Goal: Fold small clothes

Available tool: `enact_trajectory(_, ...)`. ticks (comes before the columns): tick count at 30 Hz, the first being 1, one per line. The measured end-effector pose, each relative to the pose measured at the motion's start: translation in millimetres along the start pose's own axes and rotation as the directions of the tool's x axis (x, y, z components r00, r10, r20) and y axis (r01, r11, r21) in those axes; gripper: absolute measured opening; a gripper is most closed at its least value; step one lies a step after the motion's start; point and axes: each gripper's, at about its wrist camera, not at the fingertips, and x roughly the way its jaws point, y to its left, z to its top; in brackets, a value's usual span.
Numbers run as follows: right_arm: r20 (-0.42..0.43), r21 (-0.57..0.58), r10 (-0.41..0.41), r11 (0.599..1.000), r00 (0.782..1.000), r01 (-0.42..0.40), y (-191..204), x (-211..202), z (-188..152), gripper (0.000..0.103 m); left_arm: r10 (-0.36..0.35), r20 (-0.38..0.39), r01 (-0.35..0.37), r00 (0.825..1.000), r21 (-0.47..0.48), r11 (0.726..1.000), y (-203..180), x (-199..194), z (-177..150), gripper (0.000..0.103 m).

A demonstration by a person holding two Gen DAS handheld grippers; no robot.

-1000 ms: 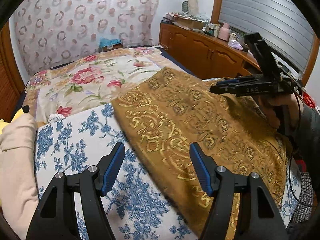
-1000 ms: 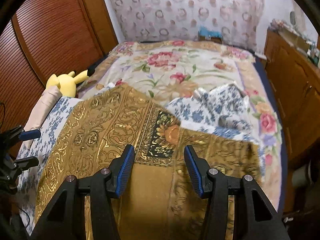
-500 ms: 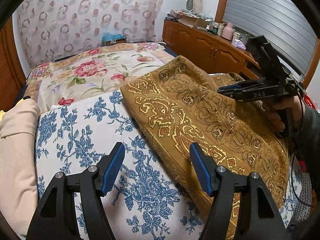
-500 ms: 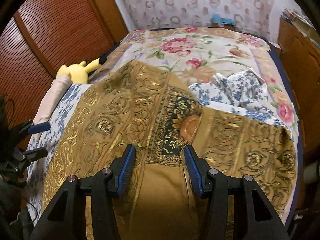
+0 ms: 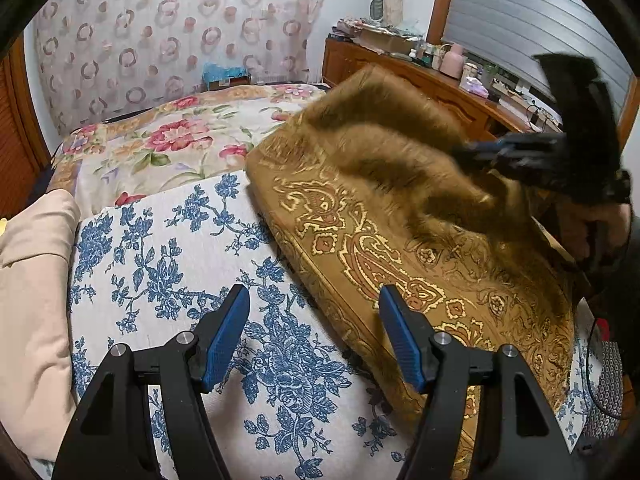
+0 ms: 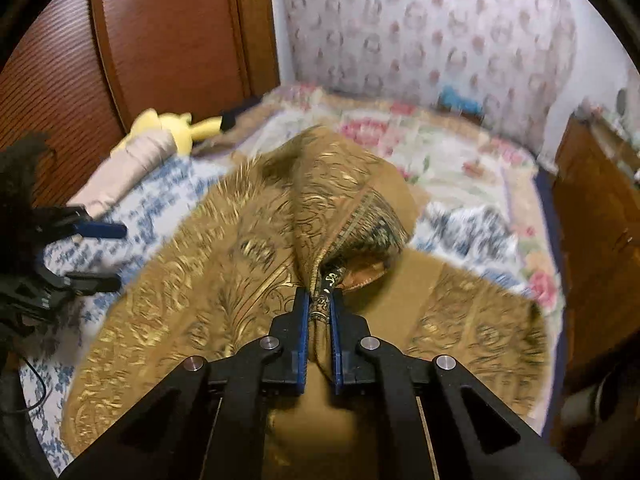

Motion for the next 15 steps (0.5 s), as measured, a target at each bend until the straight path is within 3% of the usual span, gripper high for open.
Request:
enact_trajectory(4,0.061,0.029,-0.051,0.998,0.997,0.049,-9.4,-38.0,0.3,0.009,-0.017,0.014,0.017,1.000,0.005,1.000,-5.6,-5.4,-0.5,0.068)
enact_trajectory(11,-0.015,0.140,-0.192,0.971,0.981,0.192,-56.8,-55.3,-28.7,0.010,-0.044,0.018,0.043,0.999,0.029,0.999,-22.6,-9.6,-5.9,0.068)
enact_trajectory(13,-0.050,0.177,-0.185,0.966,0.981,0.191,-67.1,-48.3,-40.2,0.019,-0.048,0.015,0.047,0.999,0.036,0.998,-27.2,-9.5,-8.1,0.068)
enact_trajectory(15,-0.073,0.185,-0.217,0.956,0.973,0.227,-70.0,-45.2,-49.2,0.036,-0.054,0.014,0.054,0.998,0.047,0.997,-33.3,-10.5,-11.0,0.068)
